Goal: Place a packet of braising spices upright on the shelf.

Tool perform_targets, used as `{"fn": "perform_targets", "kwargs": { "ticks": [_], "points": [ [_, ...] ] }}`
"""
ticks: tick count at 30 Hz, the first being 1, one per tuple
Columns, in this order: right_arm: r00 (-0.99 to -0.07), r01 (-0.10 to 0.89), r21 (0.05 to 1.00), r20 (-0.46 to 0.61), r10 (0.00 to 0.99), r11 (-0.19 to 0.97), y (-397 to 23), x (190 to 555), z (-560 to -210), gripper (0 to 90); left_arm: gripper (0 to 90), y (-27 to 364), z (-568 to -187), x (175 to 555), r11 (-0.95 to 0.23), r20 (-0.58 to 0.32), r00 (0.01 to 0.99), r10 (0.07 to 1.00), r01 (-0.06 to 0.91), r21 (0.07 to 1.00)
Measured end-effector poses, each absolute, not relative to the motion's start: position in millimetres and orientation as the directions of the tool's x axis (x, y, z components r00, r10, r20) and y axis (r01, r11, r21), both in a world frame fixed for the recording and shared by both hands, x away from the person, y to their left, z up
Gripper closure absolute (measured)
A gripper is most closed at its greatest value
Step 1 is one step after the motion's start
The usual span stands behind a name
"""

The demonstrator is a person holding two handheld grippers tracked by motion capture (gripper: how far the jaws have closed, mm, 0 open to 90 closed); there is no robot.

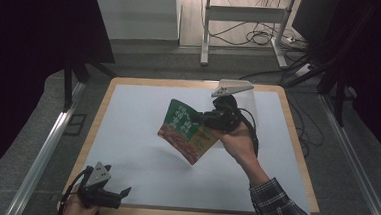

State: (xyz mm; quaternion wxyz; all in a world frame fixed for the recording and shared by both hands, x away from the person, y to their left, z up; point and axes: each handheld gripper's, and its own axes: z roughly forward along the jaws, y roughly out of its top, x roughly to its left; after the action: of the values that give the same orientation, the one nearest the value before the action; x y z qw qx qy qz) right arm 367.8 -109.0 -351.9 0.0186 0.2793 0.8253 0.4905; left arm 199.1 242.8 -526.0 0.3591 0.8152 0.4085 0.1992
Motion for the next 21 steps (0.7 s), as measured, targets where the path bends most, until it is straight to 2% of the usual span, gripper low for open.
{"fn": "perform_targets", "kwargs": {
  "ticks": [12, 21],
  "points": [
    [-0.824, 0.461, 0.835, 0.277, 0.494, 0.299, -129, 392, -331, 88.9, 0.0, 241, -526, 199, -0.414, 0.035, 0.589, 0.808, 0.524, 0.744],
    [-0.823, 0.439, 0.85, 0.251, 0.509, 0.291, -135, 406, -317, 88.9, 0.0, 243, -526, 199, -0.403, 0.029, 0.582, 0.812, 0.525, 0.749]
  ]
}}
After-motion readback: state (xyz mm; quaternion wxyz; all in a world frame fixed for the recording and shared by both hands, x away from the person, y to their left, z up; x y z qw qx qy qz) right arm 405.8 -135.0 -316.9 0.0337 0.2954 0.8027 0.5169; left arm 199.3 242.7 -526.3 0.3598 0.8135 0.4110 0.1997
